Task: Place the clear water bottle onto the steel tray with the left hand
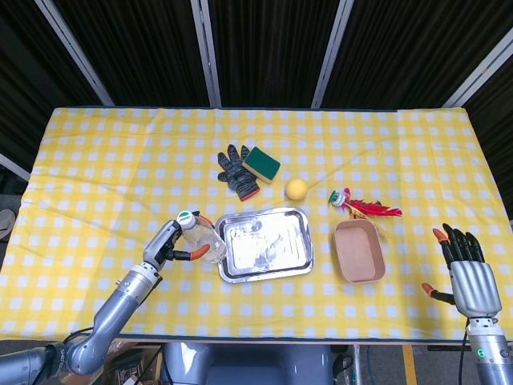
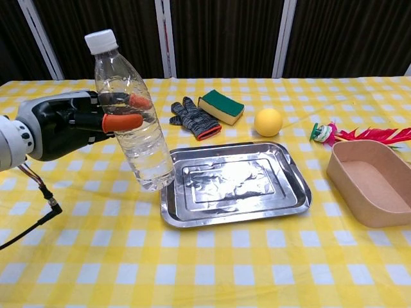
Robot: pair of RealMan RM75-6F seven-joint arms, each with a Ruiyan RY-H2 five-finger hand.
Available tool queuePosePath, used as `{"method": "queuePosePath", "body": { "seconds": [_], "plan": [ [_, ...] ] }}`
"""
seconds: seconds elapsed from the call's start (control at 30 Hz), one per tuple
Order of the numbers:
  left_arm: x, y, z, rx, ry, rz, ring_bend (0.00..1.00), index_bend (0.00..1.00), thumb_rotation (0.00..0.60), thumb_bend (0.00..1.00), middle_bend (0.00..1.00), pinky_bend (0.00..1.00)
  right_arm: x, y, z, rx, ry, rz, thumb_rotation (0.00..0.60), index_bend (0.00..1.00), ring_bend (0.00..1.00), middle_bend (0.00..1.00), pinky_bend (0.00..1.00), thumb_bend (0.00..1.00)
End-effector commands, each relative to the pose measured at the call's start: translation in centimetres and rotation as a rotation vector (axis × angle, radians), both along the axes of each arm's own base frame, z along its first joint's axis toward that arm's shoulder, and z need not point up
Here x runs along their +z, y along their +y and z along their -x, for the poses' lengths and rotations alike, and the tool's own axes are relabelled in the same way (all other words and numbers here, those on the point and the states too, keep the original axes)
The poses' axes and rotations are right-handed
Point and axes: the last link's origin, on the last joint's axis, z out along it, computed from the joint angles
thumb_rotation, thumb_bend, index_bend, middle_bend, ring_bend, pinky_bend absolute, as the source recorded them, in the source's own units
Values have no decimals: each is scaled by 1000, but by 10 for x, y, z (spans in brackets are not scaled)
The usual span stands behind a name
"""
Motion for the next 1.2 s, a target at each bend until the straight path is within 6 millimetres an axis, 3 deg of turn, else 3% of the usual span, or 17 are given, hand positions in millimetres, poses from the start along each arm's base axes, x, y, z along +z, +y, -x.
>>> {"method": "queuePosePath", "body": {
  "seconds": [0.03, 0.3, 0.6, 0.77, 0.9, 1.03, 1.2],
  "plan": [
    [0, 4, -4, -14, 42, -10, 21, 494, 600, 468, 524, 5, 0, 0, 0, -1, -4, 0, 600, 81, 0, 0, 0, 50],
    [-6, 9, -20, -21, 124, -53, 21, 500, 600, 465, 525, 5, 0, -1, 1, -5, -10, -6, 600, 81, 0, 0, 0, 49],
    [-6, 7, -62, -56, 94, -78, 21, 501, 600, 465, 524, 5, 2, -1, 2, -6, -15, 1, 600, 81, 0, 0, 0, 49],
    [20, 2, -90, -97, 7, -78, 21, 499, 600, 464, 524, 5, 2, -1, 2, -5, -17, 1, 600, 81, 0, 0, 0, 50],
    [52, -2, -108, -125, 8, -139, 21, 506, 600, 461, 528, 5, 2, 0, 1, -3, -18, -3, 600, 81, 0, 0, 0, 49],
    [77, -7, -118, -130, 61, -174, 21, 515, 600, 482, 533, 5, 1, 0, 0, 0, -17, -5, 600, 81, 0, 0, 0, 49],
    [91, -8, -125, -117, 93, -194, 21, 518, 600, 484, 535, 5, 1, 1, -1, 2, -18, -4, 600, 81, 0, 0, 0, 50]
  ]
}}
